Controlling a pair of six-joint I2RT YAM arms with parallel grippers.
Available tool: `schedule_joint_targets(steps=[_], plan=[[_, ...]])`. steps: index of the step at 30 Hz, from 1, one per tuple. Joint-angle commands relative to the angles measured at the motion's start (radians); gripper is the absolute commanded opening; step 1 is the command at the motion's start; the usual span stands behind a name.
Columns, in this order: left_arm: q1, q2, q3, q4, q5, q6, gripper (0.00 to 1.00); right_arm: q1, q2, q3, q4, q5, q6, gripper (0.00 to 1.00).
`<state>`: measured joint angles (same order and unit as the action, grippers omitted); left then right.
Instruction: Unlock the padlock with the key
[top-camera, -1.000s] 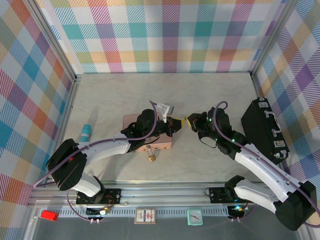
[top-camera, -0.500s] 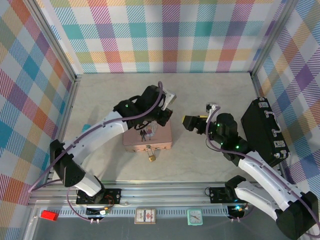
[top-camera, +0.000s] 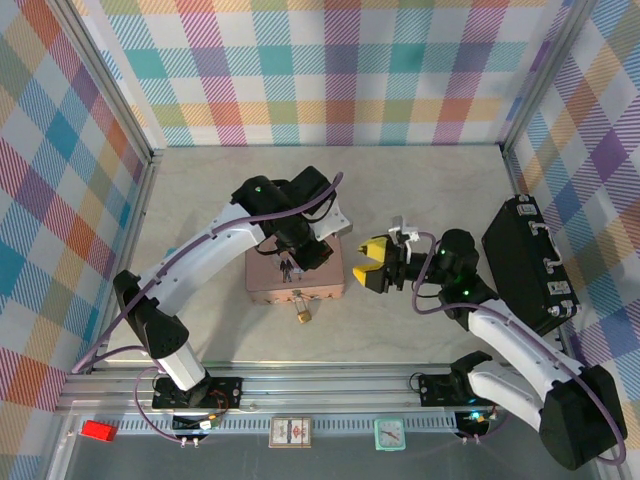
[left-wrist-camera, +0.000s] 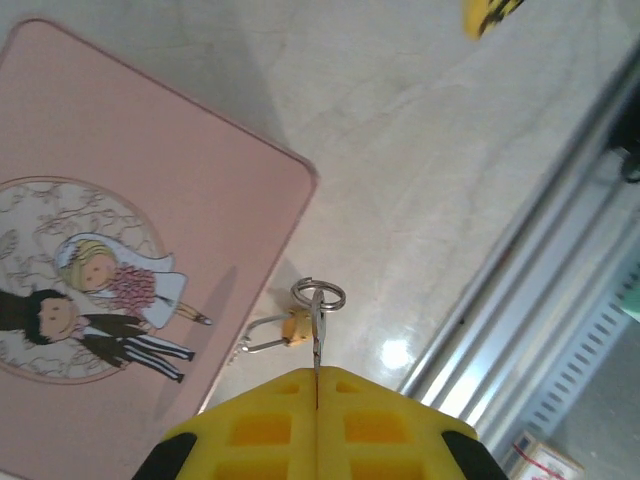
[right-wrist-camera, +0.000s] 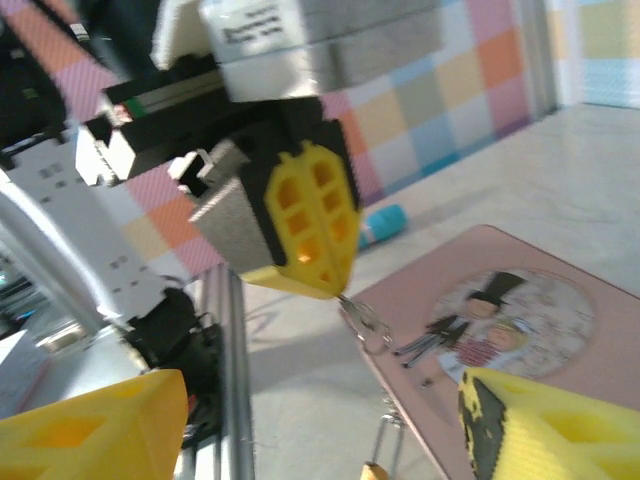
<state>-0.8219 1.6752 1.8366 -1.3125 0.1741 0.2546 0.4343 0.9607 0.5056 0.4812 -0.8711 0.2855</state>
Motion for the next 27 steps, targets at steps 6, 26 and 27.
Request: schedule_joint_targets(steps=[6,26,27], plan=[[-0.001,-0.034,0.025,-0.01,0.186,0.075,0.0,0.063,0.088,0.053,0.135,-0.191,-0.006,0.6],[-0.022,-0.062,0.022,-0.032,0.255,0.089,0.0,0.083,0.117,0.086,0.031,-0.128,-0.074,0.4],[-0.023,-0.062,0.023,-0.028,0.254,0.09,0.0,0.082,0.118,0.085,0.031,-0.124,-0.074,0.4]])
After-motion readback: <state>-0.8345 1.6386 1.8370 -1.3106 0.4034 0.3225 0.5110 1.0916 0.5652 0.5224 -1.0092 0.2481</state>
